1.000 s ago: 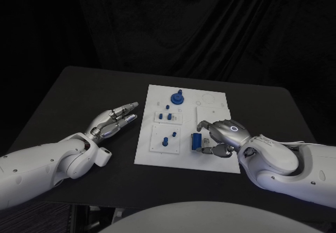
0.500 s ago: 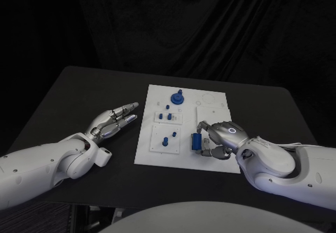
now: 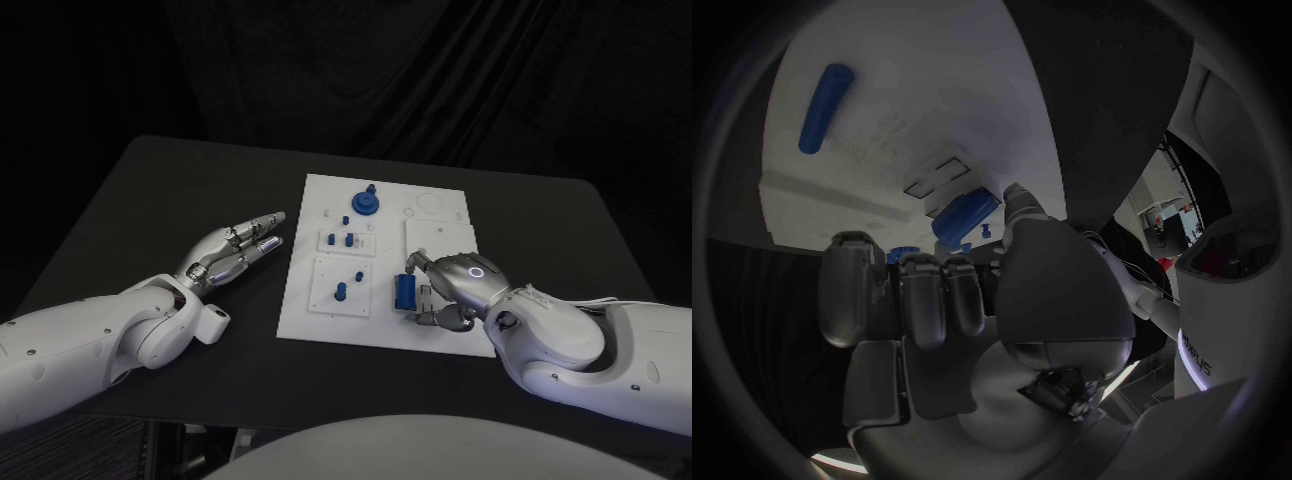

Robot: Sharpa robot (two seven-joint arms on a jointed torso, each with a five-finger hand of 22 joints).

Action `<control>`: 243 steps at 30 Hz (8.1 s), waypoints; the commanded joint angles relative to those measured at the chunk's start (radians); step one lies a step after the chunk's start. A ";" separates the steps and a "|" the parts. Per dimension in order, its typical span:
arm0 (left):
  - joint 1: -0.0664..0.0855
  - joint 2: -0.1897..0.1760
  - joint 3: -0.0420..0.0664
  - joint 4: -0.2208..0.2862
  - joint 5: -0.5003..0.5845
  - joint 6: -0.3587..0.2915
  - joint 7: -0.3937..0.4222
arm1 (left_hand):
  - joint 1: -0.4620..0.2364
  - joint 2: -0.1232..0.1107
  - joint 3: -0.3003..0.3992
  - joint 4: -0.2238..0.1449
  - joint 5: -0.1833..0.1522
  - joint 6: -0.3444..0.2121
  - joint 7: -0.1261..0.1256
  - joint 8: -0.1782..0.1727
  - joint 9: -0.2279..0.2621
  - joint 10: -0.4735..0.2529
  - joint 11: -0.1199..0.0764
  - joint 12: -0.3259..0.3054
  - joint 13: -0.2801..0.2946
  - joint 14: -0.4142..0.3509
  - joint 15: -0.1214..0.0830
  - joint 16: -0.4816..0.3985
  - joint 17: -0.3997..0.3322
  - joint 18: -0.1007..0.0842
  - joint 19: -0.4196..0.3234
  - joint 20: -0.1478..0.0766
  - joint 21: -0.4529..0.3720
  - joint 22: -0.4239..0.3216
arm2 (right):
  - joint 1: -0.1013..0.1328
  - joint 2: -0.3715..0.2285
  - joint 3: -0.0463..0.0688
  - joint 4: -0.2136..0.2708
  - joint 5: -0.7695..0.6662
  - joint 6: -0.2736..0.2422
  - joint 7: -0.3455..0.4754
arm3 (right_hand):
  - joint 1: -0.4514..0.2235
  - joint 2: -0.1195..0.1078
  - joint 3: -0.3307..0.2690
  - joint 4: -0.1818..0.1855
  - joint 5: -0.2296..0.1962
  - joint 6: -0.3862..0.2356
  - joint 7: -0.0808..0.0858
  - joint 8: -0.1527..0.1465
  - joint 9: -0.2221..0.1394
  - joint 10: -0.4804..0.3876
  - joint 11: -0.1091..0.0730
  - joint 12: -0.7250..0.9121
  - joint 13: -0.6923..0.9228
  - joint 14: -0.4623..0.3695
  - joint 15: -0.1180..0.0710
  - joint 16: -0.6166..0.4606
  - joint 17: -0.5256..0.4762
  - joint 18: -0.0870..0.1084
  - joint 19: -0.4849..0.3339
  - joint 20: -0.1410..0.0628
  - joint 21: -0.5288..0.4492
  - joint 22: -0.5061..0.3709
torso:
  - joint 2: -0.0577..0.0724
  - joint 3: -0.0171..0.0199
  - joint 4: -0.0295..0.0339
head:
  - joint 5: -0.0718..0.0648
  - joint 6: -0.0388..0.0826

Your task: Assemble the parts on the task board

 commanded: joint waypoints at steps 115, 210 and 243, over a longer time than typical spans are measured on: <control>-0.004 0.000 0.001 -0.003 0.003 0.025 0.056 | -0.044 0.008 -0.005 0.010 -0.002 0.002 -0.002 0.005 0.001 0.030 0.044 0.034 0.004 0.009 0.007 0.004 0.002 0.011 0.011 -0.001 0.012 -0.003 | -0.002 -0.033 0.002 0.015 0.046 0.050 0.098 | 0.058 0.190 -0.015 -0.071 -0.009 0.342 0.006 -0.216 -0.135 0.103 -0.008 0.003 0.263 0.097 -0.005 0.001 0.240 -0.010 -0.004 -0.009 0.000 0.194 | -0.002 -0.0003 -0.0004 | 0.019 0.000; -0.009 0.007 0.001 -0.011 0.003 0.038 0.048 | -0.058 0.009 -0.005 0.009 -0.001 0.002 0.002 0.005 0.001 0.028 0.045 0.031 0.004 0.009 0.008 0.004 0.002 0.010 0.011 -0.001 0.013 -0.004 | 0.000 -0.001 0.002 -0.031 0.113 -0.042 0.120 | 0.111 0.177 -0.012 -0.084 -0.009 0.210 -0.050 0.311 0.264 0.103 -0.050 0.003 0.263 0.085 -0.039 -0.016 0.205 -0.002 -0.019 -0.040 -0.041 0.184 | 0.000 -0.0009 0.0009 | 0.028 0.000; -0.010 0.004 0.001 -0.010 0.003 0.026 0.054 | -0.057 0.008 -0.001 0.007 -0.001 0.011 0.009 0.006 0.002 0.030 0.042 0.034 0.004 0.011 0.007 0.005 0.002 0.010 0.015 -0.001 0.017 0.001 | 0.145 -0.167 0.002 0.077 0.274 0.016 0.045 | -0.179 0.169 -0.014 -0.004 -0.011 0.550 -0.053 -0.174 0.079 0.103 -0.044 0.003 0.263 0.105 -0.041 0.010 0.263 -0.030 0.046 -0.041 0.084 0.220 | -0.003 0.0001 -0.0014 | 0.013 0.000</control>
